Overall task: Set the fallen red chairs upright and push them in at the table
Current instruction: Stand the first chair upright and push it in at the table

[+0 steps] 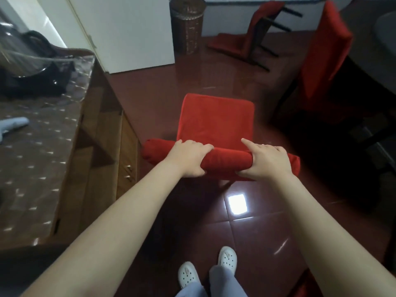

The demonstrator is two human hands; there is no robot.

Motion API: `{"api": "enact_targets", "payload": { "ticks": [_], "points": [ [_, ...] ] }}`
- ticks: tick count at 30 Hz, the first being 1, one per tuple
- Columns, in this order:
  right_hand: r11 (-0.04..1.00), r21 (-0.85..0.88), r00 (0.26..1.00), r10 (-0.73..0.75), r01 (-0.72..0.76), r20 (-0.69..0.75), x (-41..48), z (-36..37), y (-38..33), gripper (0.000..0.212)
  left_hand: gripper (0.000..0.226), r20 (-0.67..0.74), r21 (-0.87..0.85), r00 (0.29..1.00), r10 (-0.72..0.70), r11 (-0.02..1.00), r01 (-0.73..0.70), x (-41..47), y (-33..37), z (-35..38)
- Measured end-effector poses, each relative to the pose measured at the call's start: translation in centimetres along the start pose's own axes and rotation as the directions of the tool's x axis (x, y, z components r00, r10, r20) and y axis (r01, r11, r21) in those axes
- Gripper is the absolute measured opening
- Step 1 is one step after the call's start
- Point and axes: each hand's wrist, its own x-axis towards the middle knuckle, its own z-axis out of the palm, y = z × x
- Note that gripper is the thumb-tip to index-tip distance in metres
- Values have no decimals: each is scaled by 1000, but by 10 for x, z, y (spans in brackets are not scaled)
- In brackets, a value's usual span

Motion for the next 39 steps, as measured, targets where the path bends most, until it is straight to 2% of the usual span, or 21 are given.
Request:
{"api": "enact_targets", "payload": {
  "ticks": [5,13,25,35,39],
  "points": [
    [1000,-16,999,-28,27,-34,22,-6,5,100,84,41,-45,998,-37,998,39,20,-7,-11],
    [999,-4,998,-53,52,-42,68,-19,19,100,85,68,-19,995,-74,997,75,60,-19,-35],
    [995,14,995,-99,99,-19,141,-37,41,77,76,21,-59,993,-117,991,118,123,-41,-68],
    [991,37,991,-131,131,-23,176,-43,50,67,74,15,-57,987,-161,985,162,154,-53,-77],
    [989,26,988,-144,146,-57,177,-40,52,66,75,-36,-51,983,-177,983,175,154,-53,-73]
  ]
}}
